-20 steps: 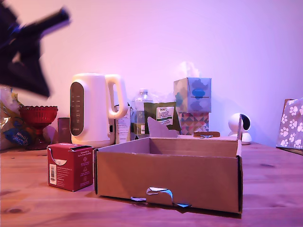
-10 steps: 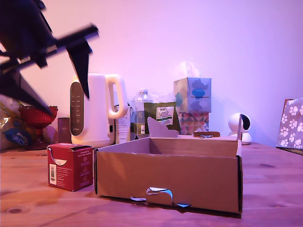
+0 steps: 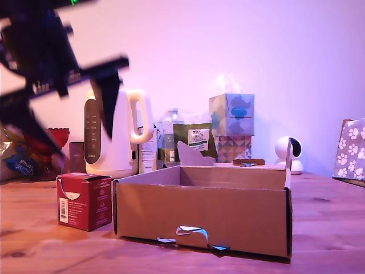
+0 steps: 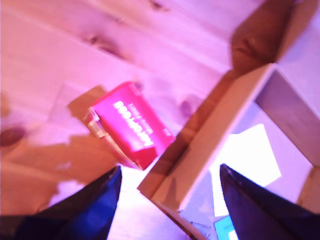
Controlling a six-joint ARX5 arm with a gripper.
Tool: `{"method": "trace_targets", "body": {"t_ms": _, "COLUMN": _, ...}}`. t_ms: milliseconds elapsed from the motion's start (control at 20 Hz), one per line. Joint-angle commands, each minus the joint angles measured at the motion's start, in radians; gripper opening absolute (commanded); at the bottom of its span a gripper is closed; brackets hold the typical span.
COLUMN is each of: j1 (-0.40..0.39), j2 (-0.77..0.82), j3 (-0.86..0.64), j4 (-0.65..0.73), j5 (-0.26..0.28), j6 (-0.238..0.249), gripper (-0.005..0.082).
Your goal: Pick the red carton of coffee filters and place it in the cardboard box
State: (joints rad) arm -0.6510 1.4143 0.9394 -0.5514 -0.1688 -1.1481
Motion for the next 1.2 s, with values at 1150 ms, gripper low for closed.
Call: {"method": "trace_targets", "body": {"t_ms": 1150, "j1": 0.108, "j2": 0.219, "j3": 0.008, "j4": 0.131, "j5": 0.061, "j6": -0.101, "gripper": 0.0506}}
